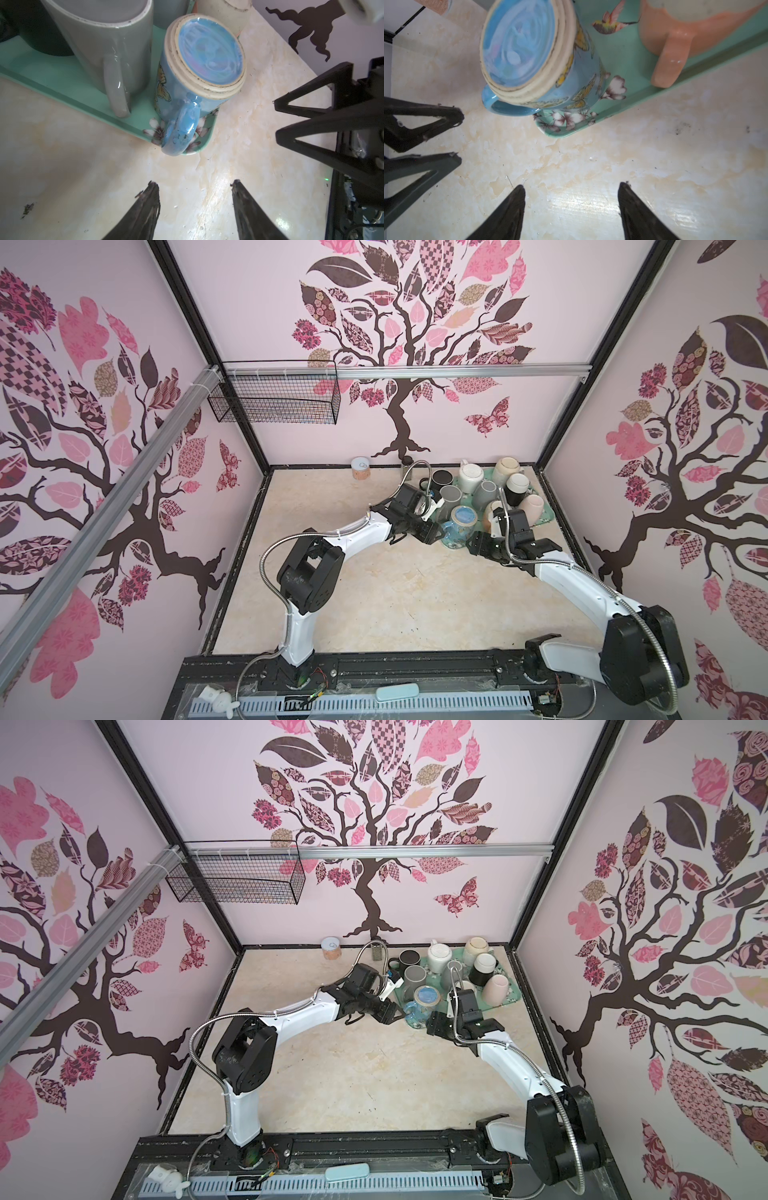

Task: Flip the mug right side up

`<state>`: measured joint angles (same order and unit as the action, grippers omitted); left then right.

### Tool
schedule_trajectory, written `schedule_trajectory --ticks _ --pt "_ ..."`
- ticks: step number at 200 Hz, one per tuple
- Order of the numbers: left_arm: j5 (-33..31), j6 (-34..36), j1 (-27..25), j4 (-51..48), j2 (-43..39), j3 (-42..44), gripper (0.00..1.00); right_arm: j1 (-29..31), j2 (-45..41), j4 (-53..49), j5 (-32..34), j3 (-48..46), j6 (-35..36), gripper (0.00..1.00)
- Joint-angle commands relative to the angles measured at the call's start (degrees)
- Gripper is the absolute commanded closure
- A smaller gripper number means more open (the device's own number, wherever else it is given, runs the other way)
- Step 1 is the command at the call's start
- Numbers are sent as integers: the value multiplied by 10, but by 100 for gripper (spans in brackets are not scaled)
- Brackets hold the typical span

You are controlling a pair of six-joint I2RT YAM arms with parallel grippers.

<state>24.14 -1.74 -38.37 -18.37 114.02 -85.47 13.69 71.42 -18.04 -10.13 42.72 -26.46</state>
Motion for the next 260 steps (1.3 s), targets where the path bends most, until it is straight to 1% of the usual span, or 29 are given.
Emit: schedule_trajectory --ticks 1,27,46,82,114,126,131,146,173,190,201,220,235,260 --pt "-3 48 6 -45 25 -54 43 -3 4 24 -30 -3 -21 28" --pt "-9 48 1 -55 51 -86 45 -3 13 42 -59 -10 -27 29" --pt "-18 49 -9 -58 71 -114 47 -3 21 39 -66 -7 -27 29" --pt "-80 56 -31 -88 117 -189 51 -3 6 21 -69 -8 -18 29" --pt "-103 49 -35 -109 162 -246 54 -3 -10 15 -68 -17 -11 29" --pt "-107 45 -35 -119 173 -253 56 -3 -12 10 -65 -18 -7 29" --pt "-107 44 -35 -121 175 -272 58 -3 -13 8 -64 -18 -7 29" --pt "-107 36 -35 -122 175 -275 64 -3 -17 2 -61 -19 -3 28" --pt "-102 20 -35 -117 171 -275 79 -3 -24 1 -59 -19 3 27" --pt "-99 16 -36 -116 168 -274 91 -3 -28 -4 -57 -15 7 27" --pt "-99 16 -38 -115 164 -273 96 -3 -33 -8 -52 -16 8 27" --pt "-97 21 -42 -107 154 -265 100 -5 -50 -9 -43 -22 3 25" --pt "-92 25 -45 -98 142 -261 100 -14 -65 -4 -46 -33 -8 25" --pt "-78 30 -53 -83 117 -236 100 -52 -86 15 -86 -52 -41 25"
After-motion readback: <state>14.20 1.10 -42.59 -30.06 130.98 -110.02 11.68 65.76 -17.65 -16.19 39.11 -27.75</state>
